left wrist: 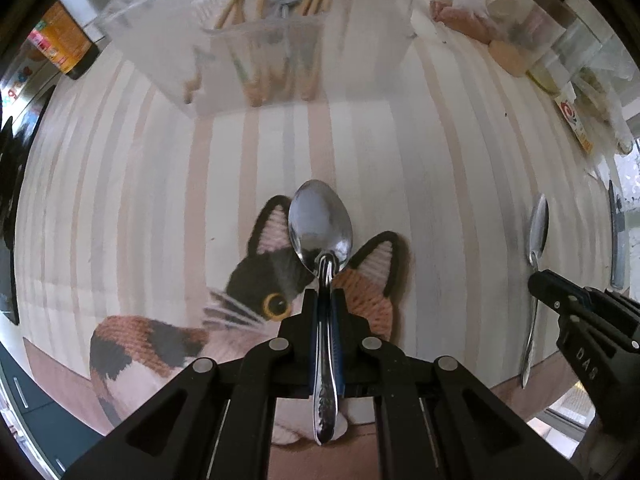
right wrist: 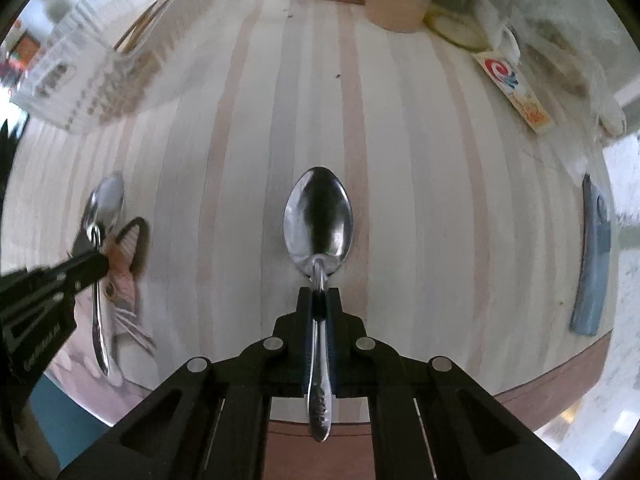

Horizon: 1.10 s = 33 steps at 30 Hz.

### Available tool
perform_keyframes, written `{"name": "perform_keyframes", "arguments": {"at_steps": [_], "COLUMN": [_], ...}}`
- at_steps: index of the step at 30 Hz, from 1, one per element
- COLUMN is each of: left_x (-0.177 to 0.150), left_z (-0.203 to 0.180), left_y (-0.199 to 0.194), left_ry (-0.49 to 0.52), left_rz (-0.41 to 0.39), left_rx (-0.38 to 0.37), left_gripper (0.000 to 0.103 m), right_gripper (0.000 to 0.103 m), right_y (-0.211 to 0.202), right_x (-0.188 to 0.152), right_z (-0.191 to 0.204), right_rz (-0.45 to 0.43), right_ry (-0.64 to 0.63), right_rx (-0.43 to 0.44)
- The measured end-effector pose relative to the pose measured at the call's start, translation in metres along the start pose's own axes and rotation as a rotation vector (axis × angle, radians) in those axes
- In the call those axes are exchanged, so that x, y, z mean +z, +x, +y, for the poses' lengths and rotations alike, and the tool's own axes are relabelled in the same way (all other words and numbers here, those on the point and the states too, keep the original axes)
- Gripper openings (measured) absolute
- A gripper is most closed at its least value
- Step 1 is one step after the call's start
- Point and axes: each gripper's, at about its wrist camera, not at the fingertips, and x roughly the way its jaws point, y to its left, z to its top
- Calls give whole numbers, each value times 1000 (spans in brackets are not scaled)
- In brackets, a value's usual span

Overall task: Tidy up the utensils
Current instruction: 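Lift the spoon in the left tool while the right tool lifts its spoon, then lower both spoons into the clear box and open both tools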

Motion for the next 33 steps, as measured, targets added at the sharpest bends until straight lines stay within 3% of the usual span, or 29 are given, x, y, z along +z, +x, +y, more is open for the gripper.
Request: {"name": "perform_keyframes", "arguments": {"at_steps": [13,25,33], "left_x": [-1,18,63], "left_z": [15,23,21], "left_y": [-61,-155,-204], "left_ry": [-41,-77,-80], "left_rz": [-106,-283,-408], "left_rx": [-53,-110,-98], "left_gripper": [0,0,0], "right_gripper": [6,6,6], "right_y": [-61,-115,-149], "right_x": [-9,36,80], "right_z": [-37,-21,5], "right_rz": [-93,-218,-290], "right_ry": [108,114,68], "right_rx": [120,232,288]}}
